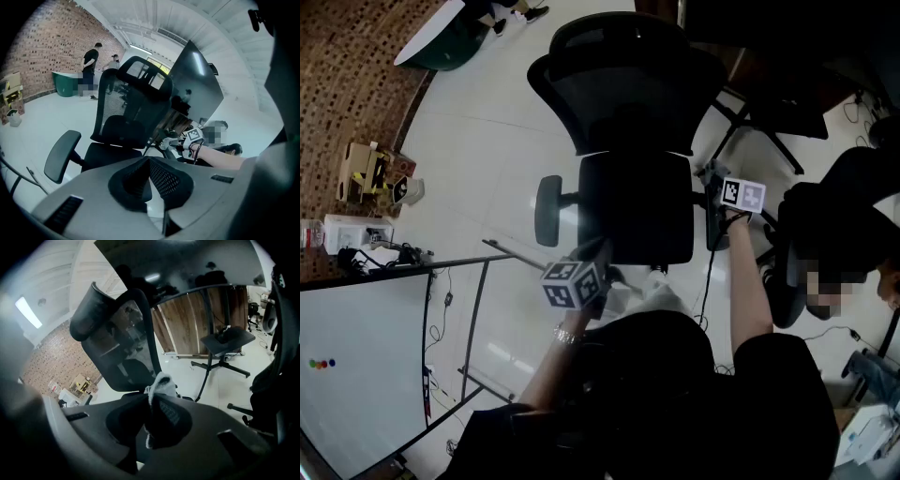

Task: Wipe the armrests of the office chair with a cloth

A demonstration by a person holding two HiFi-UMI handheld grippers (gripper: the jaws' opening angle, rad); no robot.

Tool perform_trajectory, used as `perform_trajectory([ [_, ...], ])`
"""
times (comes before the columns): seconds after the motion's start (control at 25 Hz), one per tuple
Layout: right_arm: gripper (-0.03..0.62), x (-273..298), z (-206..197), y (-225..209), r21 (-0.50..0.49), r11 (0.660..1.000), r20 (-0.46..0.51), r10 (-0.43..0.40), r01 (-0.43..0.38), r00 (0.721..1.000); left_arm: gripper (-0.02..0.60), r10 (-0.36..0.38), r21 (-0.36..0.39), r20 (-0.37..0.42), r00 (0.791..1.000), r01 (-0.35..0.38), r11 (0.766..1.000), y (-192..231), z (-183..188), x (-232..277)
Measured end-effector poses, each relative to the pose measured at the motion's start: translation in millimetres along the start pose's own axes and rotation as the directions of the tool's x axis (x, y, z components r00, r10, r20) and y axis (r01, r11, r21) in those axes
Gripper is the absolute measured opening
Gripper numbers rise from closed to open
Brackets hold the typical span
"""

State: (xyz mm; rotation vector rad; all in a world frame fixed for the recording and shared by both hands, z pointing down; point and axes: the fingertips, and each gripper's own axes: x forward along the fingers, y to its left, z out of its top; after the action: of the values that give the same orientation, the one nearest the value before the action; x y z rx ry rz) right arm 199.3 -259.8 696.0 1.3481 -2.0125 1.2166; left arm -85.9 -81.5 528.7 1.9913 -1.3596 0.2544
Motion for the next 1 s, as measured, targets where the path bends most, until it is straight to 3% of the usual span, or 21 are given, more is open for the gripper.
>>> perform_trajectory([
  [0.16, 0.018, 26, -23, -33, -0.01, 0.996, -0.102, -0.091, 0.09, 0.991, -0.002, -0.013, 0.009, 0.007, 1.0, 0.013, 1.0, -2, 10, 8],
  [0.24, 0.02, 26, -35, -34, 0.021, 0.996, -0.097, -0.087, 0.09, 0.991, -0.002, -0.012, 0.017, 0.036, 0.999, 0.012, 1.0, -1, 23, 7],
  [0.48, 0.02, 6, -68, -17, 0.065, 0.998, -0.032, -0.015, 0.017, 0.999, -0.002, -0.028, 0.017, 0.043, 0.999, 0.028, 0.999, 8, 36, 12],
  [0.84, 0.018, -48, -154, -7, 0.137, 0.99, -0.064, 0.041, -0.032, 0.997, -0.002, -0.136, 0.043, 0.015, 0.991, 0.135, 0.99, -24, 43, 44],
  [0.92, 0.018, -60, -165, -4, 0.127, 0.99, -0.061, 0.077, -0.069, 0.995, -0.002, -0.16, 0.055, 0.006, 0.987, 0.159, 0.986, -33, 40, 47],
  [1.0, 0.017, -70, -158, 3, 0.068, 0.988, 0.025, 0.141, -0.142, 0.99, -0.002, -0.166, 0.06, 0.003, 0.986, 0.166, 0.984, -34, 39, 47],
])
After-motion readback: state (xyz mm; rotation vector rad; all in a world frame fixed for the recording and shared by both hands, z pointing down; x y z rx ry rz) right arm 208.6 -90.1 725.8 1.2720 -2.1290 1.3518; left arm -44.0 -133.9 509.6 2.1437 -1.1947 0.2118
